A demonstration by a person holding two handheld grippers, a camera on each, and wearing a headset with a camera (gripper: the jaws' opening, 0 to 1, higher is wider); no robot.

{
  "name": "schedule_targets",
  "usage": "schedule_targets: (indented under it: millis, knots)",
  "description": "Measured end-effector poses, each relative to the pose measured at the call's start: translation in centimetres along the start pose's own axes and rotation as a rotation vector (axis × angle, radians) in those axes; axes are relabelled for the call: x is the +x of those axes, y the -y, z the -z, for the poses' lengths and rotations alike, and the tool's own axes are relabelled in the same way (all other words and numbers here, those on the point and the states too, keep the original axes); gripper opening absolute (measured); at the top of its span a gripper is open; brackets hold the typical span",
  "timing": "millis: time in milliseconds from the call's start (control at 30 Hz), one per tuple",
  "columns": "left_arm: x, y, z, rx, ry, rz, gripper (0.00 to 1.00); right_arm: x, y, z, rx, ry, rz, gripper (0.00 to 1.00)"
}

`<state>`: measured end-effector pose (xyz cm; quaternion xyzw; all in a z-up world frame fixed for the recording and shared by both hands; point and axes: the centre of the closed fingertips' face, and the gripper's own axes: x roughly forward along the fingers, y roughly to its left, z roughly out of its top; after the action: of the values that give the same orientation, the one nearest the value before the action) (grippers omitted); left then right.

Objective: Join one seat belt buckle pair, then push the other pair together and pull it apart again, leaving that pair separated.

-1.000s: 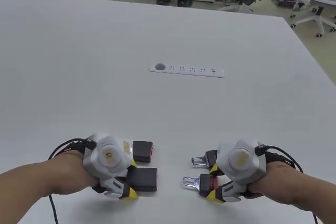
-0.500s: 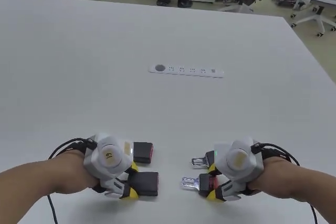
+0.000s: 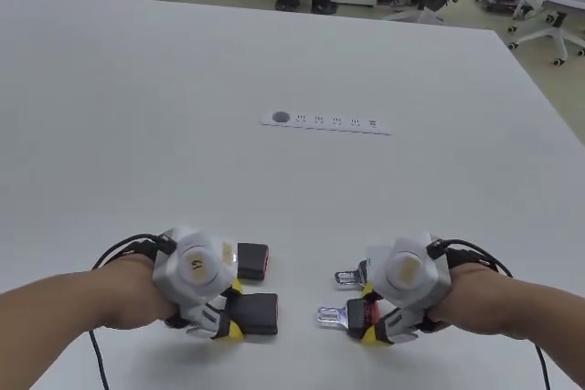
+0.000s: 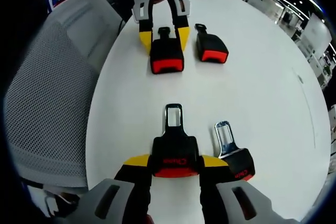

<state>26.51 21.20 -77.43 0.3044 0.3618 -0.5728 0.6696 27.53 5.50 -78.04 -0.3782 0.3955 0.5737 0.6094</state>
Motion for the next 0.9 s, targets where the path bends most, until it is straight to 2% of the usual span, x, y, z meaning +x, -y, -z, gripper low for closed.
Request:
schedule_targets:
  millis: [100, 300, 367, 900]
  knots:
    - [0.0, 0.0, 0.0, 0.0, -0.001, -0.001, 0.34, 0.1, -0.3, -0.4, 0.005, 0.001, 0.008, 0.32]
    - [0.1, -0.1, 0.2, -0.004, 0.003, -0.002, 0.33, 0.5, -0.7, -2.1, 0.009, 0.038, 0.017, 0.32]
    - [0.1, -0.2, 0.3, -0.004, 0.001, -0.002, 0.33, 0.8, -1.3, -2.6, 0.009, 0.042, 0.015, 0.32]
    - [0.0, -0.1, 0.3, -0.005, -0.004, -0.002, 0.34, 2.1, -0.8, -5.6, -0.007, 0.067, 0.032, 0.32]
